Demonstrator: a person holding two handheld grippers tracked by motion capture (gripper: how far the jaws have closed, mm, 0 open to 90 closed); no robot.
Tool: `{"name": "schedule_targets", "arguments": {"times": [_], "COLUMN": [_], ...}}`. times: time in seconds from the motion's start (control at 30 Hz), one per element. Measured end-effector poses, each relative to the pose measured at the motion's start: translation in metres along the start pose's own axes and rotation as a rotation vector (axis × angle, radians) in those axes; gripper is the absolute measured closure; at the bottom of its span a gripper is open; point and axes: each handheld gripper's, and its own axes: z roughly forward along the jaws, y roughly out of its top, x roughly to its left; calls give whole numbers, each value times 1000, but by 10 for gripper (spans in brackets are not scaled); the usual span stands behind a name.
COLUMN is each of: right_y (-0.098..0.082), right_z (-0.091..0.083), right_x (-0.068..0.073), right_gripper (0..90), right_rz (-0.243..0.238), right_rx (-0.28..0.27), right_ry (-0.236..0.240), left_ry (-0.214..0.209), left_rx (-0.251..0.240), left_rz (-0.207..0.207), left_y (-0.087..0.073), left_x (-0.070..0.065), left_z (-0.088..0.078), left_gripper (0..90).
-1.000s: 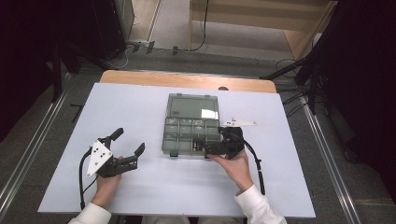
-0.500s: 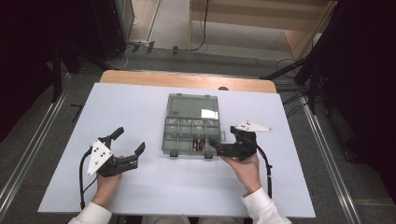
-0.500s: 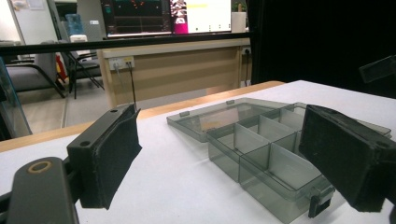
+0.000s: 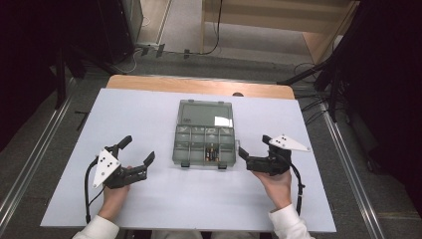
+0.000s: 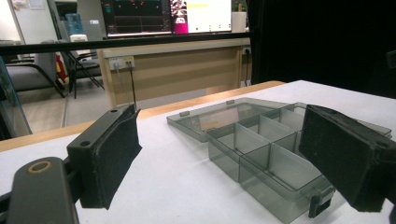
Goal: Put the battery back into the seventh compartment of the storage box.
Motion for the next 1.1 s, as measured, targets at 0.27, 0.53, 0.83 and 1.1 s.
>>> {"name": "schedule_targets", "arguments": {"times": [0.27, 0.53, 0.83, 1.1], "right_y": [-17, -31, -45, -51], "right_z": [-32, -53, -71, -77], "right_x": [-16, -32, -43, -53], "right_gripper": [0, 1, 1, 1], "right_rz": [-34, 1, 24, 61], "right_rx": [-118, -175, -201, -199], "right_ry": [-68, -108, -111, -139], "left_ry": [-5, -2, -4, -2], "left_rx": [1, -3, 1, 2], "left_rz": [-4, -3, 0, -1], "left_y": [0, 0, 0, 0], "left_x": [0, 0, 0, -1], "left_z": [1, 1, 0, 1], "left_gripper": [121, 121, 121, 121]}}
